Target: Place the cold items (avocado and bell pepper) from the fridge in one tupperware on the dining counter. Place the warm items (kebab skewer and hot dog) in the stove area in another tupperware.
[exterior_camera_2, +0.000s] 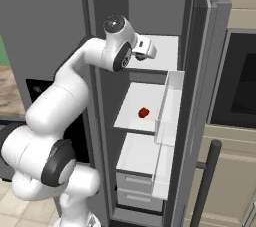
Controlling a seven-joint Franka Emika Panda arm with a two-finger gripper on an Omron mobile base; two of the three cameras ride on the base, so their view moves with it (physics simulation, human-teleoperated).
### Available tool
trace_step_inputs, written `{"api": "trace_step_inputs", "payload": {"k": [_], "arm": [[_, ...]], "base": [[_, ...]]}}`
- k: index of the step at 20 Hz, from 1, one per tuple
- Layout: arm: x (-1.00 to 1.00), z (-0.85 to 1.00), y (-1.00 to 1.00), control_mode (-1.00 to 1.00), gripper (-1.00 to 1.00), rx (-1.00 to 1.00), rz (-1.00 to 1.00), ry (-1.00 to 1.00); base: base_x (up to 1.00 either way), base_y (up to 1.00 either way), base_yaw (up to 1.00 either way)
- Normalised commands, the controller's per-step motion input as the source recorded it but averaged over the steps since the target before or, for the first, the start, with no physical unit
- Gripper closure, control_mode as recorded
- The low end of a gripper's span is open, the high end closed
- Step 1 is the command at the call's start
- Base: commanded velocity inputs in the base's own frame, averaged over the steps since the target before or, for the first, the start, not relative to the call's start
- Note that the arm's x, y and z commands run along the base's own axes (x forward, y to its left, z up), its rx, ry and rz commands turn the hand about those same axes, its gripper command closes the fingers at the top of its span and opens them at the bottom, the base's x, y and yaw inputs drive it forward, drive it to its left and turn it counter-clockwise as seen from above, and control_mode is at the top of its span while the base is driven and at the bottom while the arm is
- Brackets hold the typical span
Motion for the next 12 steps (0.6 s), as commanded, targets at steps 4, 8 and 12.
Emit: {"api": "trace_step_inputs", "payload": {"k": [4, 8, 12], "arm": [[0.50, 0.00, -0.09, -1.00, -1.00, 0.03, 0.21, 0.00], [0.58, 0.00, -0.11, -1.00, -1.00, 0.06, 0.20, 0.07], [0.44, 0.05, -0.01, -1.00, -1.00, -0.01, 0.02, 0.16]], "base": [[0.00, 0.00, 0.00], [0.00, 0.00, 0.00], [0.00, 0.00, 0.00]]}}
